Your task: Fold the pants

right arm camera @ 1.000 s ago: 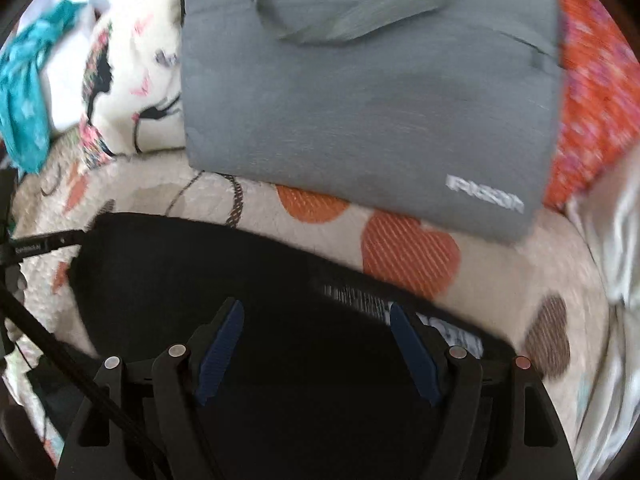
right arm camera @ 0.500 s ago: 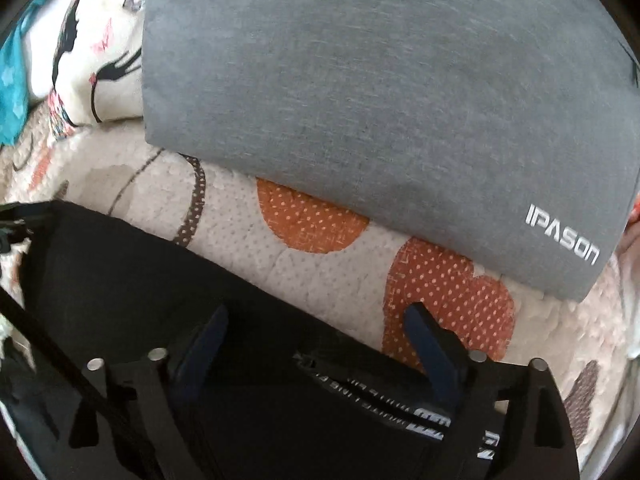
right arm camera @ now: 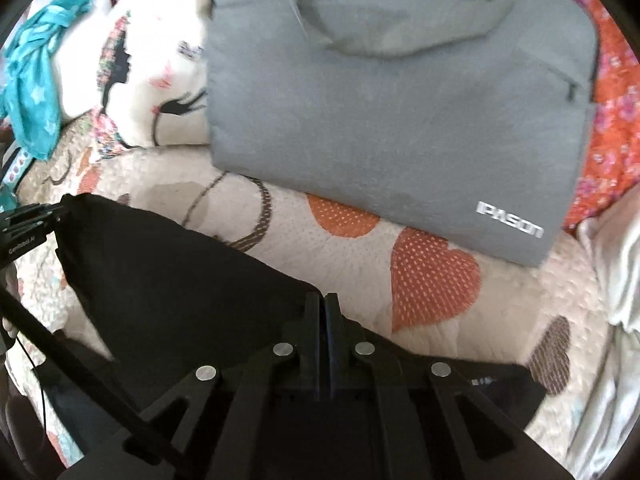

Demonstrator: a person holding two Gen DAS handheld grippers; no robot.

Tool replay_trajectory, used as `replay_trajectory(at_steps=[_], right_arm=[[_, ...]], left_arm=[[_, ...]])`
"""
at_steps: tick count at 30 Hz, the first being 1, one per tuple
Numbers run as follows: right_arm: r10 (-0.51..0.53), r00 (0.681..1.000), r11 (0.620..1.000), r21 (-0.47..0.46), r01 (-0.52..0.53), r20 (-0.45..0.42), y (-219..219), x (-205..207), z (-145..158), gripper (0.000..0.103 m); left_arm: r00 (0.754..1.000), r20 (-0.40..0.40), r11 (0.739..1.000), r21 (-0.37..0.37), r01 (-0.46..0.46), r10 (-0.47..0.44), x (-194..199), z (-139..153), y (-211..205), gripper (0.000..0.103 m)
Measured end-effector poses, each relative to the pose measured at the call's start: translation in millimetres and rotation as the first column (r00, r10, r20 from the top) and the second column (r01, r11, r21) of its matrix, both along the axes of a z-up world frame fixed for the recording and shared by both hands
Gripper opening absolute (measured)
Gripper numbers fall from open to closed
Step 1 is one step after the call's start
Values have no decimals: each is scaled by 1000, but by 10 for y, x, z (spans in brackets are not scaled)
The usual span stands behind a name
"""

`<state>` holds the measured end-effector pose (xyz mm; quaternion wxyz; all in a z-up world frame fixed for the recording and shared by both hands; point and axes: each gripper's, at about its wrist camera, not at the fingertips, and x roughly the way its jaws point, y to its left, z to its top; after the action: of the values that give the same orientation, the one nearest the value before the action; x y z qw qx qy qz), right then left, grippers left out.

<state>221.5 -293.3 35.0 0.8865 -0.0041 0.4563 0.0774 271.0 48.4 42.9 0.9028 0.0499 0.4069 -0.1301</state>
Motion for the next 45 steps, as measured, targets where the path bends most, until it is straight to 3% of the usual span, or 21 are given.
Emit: replay_trajectory(at_steps=[6, 13, 15, 16, 17, 21, 23, 25, 28, 30, 34, 36, 37, 38, 41, 45], right_arm=[[-12, 999, 999, 40, 11, 37, 107, -746, 203, 1], [-27, 1000, 992, 123, 28, -2, 219, -1605, 23, 2], [-81, 997, 982, 170, 82, -7, 96, -1611, -2, 19], [-141, 990, 970, 196, 141, -12, -10, -1556, 4, 50], [-172, 985, 961, 216, 171, -14, -74, -1517, 15, 75], [-290, 955, 886, 362, 290, -55, -348, -1169, 100, 79], [-352, 929, 850, 376, 369, -115, -444, -958, 52, 79], [-433, 881, 802, 366, 472, -188, -561, -774, -66, 79], [-512, 824, 724, 396, 565, -242, -682, -675, -220, 79], [-546, 794, 697, 381, 607, -266, -722, -636, -309, 79], [-546, 789, 660, 435, 613, -282, -772, -539, -471, 77], [-566, 769, 637, 435, 636, -296, -825, -453, -540, 67], [-575, 761, 626, 437, 645, -300, -861, -398, -569, 46], [-573, 761, 627, 436, 646, -304, -878, -355, -591, 20], [-568, 772, 638, 441, 631, -285, -896, -368, -553, 12], [-559, 807, 683, 445, 579, -192, -866, -668, -280, 11]], left_arm=[[997, 76, 1000, -23, 20, -19, -709, 243, 149, 11], [996, 84, 999, -16, 40, -39, -1605, -30, 244, 11], [997, 69, 999, -32, 30, -27, -1682, -98, 253, 11], [998, 66, 999, -42, 25, -22, -1701, -100, 256, 11], [998, 68, 998, -55, 21, -17, -1719, -90, 257, 11], [994, 107, 998, -66, 20, -13, -1810, 0, 239, 11], [992, 125, 998, -53, 21, -14, -1837, 34, 213, 11], [990, 140, 999, -44, 20, -14, -1843, 66, 213, 11], [989, 146, 998, -63, 20, -10, -1821, 116, 274, 11], [989, 151, 997, -76, 19, -7, -1799, 150, 321, 11], [986, 166, 996, -90, 26, -11, -1801, 202, 352, 11], [985, 171, 995, -96, 28, -11, -1822, 220, 354, 11], [985, 172, 995, -96, 28, -11, -1833, 224, 353, 11], [985, 175, 996, -88, 26, -10, -1841, 224, 346, 11], [983, 183, 999, -52, 17, -7, -1837, 233, 344, 11], [981, 194, 999, -49, 4, 6, -1831, 259, 414, 11]])
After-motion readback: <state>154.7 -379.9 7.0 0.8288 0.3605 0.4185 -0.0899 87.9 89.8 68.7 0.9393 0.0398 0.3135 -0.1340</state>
